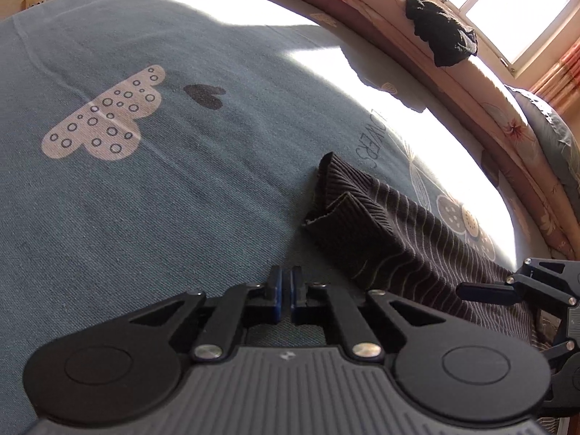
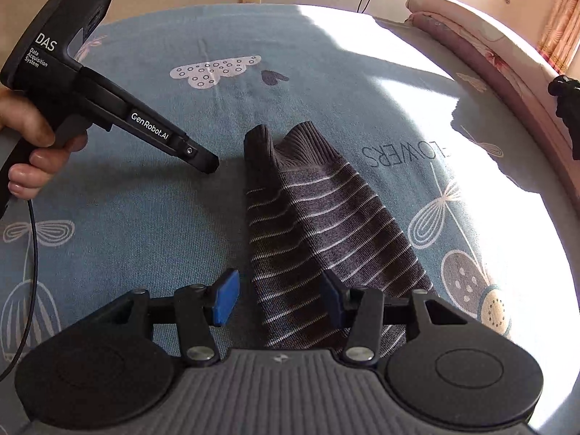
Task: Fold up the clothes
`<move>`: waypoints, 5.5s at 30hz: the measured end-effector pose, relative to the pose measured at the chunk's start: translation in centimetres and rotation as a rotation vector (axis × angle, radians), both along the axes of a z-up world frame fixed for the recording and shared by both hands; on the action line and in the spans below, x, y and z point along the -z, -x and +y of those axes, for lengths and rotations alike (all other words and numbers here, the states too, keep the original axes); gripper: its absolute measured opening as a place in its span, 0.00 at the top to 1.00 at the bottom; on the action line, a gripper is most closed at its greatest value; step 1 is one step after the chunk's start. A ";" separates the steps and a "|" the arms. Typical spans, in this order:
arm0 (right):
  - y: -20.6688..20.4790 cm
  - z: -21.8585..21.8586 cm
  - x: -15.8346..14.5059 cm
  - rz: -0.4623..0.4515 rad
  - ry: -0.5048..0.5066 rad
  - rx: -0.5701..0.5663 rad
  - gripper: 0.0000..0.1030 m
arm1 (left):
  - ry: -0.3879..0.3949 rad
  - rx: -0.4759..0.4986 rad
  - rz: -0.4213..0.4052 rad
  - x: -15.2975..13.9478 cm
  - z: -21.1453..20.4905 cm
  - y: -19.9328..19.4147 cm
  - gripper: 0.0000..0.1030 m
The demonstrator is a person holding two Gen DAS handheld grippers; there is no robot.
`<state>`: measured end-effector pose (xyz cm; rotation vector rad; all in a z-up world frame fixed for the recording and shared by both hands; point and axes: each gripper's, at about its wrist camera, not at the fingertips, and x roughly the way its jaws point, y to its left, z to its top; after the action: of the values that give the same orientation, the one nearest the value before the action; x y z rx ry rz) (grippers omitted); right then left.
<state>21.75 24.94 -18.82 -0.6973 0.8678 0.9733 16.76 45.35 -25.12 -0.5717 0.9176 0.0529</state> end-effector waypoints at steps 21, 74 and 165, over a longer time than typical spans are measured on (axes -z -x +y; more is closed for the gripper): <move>-0.3 6.3 3.4 -0.082 0.049 -0.188 0.96 | 0.055 -0.072 -0.026 0.0 2.4 0.7 0.91; -13.6 7.6 2.4 0.075 0.029 -0.182 0.95 | 0.302 0.540 -0.135 0.2 6.0 -6.0 1.00; -4.8 -15.7 3.0 0.199 -0.232 0.761 0.75 | -0.154 0.327 0.031 -1.5 -6.4 -12.7 0.83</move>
<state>26.55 9.19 -21.82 -0.0401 1.0609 0.4417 29.47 38.95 -23.59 -0.2739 1.0174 -0.1612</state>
